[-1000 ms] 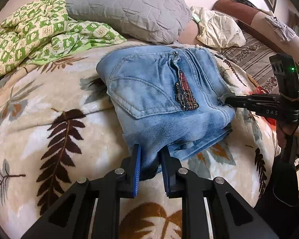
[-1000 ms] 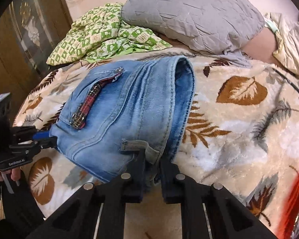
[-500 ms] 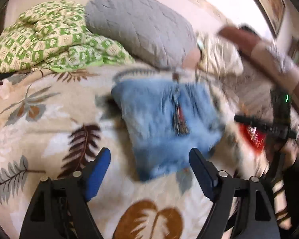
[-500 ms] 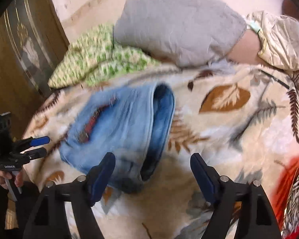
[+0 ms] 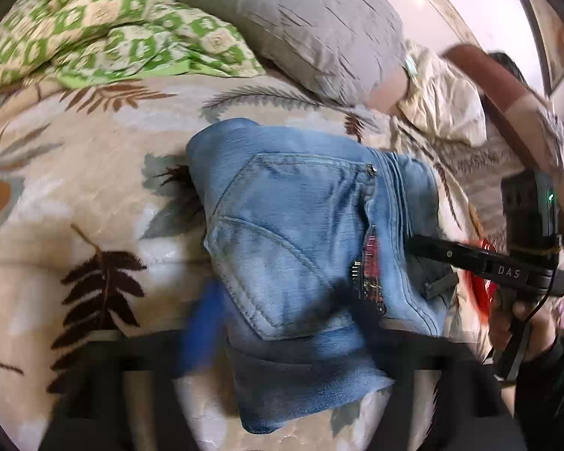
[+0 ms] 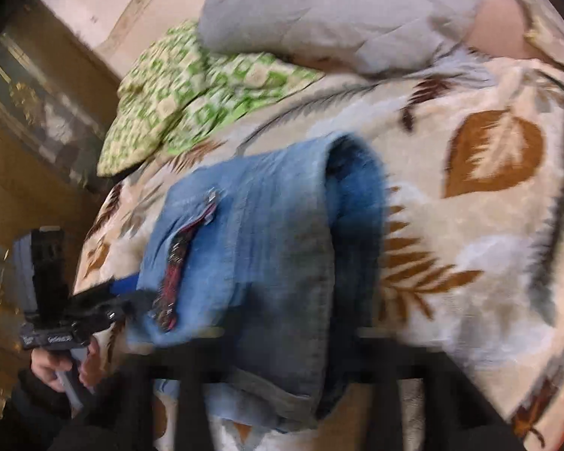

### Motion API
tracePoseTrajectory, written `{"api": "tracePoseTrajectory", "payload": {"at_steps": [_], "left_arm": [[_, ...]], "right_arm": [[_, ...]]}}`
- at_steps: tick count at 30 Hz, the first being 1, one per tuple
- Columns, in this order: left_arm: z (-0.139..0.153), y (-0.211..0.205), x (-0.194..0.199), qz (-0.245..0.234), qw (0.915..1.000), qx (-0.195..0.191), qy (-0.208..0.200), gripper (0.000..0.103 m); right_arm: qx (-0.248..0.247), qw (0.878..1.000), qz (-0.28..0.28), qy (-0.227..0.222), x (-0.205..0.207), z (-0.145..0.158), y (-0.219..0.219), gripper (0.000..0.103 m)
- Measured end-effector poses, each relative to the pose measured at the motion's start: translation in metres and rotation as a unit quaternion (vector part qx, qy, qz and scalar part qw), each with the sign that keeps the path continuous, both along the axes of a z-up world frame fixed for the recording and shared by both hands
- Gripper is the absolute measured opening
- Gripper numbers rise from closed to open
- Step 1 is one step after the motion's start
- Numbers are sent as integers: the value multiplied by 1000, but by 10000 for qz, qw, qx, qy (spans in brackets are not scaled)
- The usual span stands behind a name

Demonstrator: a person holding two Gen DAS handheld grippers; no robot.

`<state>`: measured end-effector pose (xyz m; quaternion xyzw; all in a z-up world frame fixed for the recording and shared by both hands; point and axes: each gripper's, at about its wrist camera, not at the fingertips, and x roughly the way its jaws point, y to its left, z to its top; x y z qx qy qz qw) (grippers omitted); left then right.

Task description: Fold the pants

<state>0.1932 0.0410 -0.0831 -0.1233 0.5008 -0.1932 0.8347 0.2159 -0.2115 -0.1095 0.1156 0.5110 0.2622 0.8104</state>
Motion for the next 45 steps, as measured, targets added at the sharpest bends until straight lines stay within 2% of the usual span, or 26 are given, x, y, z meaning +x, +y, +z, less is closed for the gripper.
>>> {"api": "tracePoseTrajectory", "payload": {"at_steps": [4, 6, 8, 10, 12, 14, 15, 17, 19, 20, 21, 22, 24, 27, 30, 32, 35, 36, 38, 39, 40, 41, 42, 43, 44, 45], "left_arm": [[4, -3, 1, -203, 9997, 149, -45, 33], [1, 0, 2, -93, 9996, 230, -124, 27], [-10, 6, 3, 0, 9996, 289, -66, 27], [-20, 18, 2, 98, 9999, -46, 52, 27], [-20, 20, 2, 83, 9999, -78, 92, 27], [-15, 17, 1, 6, 10000, 31, 10, 33], [-11, 17, -1, 1, 10000, 35, -54, 39], [2, 26, -5, 139, 9998, 40, -133, 46], [15, 41, -2, 349, 9990, -22, -261, 52], [18, 46, 2, 419, 9987, -51, -291, 55], [22, 52, 9, 511, 9982, -82, -296, 60], [27, 56, 18, 602, 9978, -114, -270, 62], [28, 59, 33, 621, 9977, -207, -174, 65], [25, 54, 61, 579, 9979, -266, 59, 68], [16, 37, 81, 460, 9985, -123, 260, 69], [10, 27, 94, 401, 9984, -49, 406, 71], [-3, 15, 111, 256, 9968, -195, 728, 77], [-6, 12, 114, 281, 9965, -163, 771, 77], [-6, 10, 116, 293, 9972, -85, 684, 76], [-6, 8, 116, 218, 9975, -44, 670, 68], [-6, 7, 116, 142, 9979, 26, 638, 61], [-7, 7, 115, 115, 9980, 38, 619, 58], [-6, 9, 114, 116, 9982, 70, 586, 42], [-8, 14, 113, 160, 9981, 125, 579, 36], [-12, 17, 114, 219, 9979, 73, 607, 34], [-19, 23, 114, 263, 9976, -54, 642, 34]], "right_arm": [[-487, 9978, 277, -352, -7, 9, 16, 8], [-695, 9964, 232, -415, -8, 12, 15, 8], [-838, 9953, 235, -416, -8, 7, 13, 8], [-876, 9953, 207, -361, -8, -1, 13, 8], [-913, 9948, 179, -408, -9, -5, 15, 8], [-896, 9951, 167, -394, -8, -3, 16, 8], [-896, 9950, 172, -413, -8, -1, 14, 8], [-820, 9953, 210, -465, -12, 6, 10, 12], [-601, 9971, 175, -434, -14, 18, -3, 27], [-558, 9974, 141, -438, -13, 23, -7, 30], [-606, 9970, 46, -478, -11, 28, -11, 37], [-666, 9965, -52, -511, -7, 33, -15, 49], [-483, 9976, -181, -461, 5, 41, -22, 69], [-93, 9988, -404, -279, 27, 46, -28, 71], [239, 9983, -514, 148, 55, 37, -25, 71], [214, 9980, -517, 290, 66, 31, -18, 71], [239, 9976, -468, 461, 79, 20, -6, 71], [270, 9974, -472, 480, 82, 17, -3, 71], [279, 9978, -481, 373, 85, 14, 2, 58], [71, 9984, -474, 283, 86, 13, 5, 40], [-44, 9988, -442, 227, 87, 12, 7, 32], [-73, 9992, -353, 168, 86, 11, 8, 29], [-102, 9994, -318, 130, 86, 10, 8, 25], [-159, 9993, -317, 90, 85, 9, 7, 23], [-294, 9990, -346, 18, 84, 8, 5, 17], [-505, 9979, -398, -67, 82, 6, 3, 17]]}}
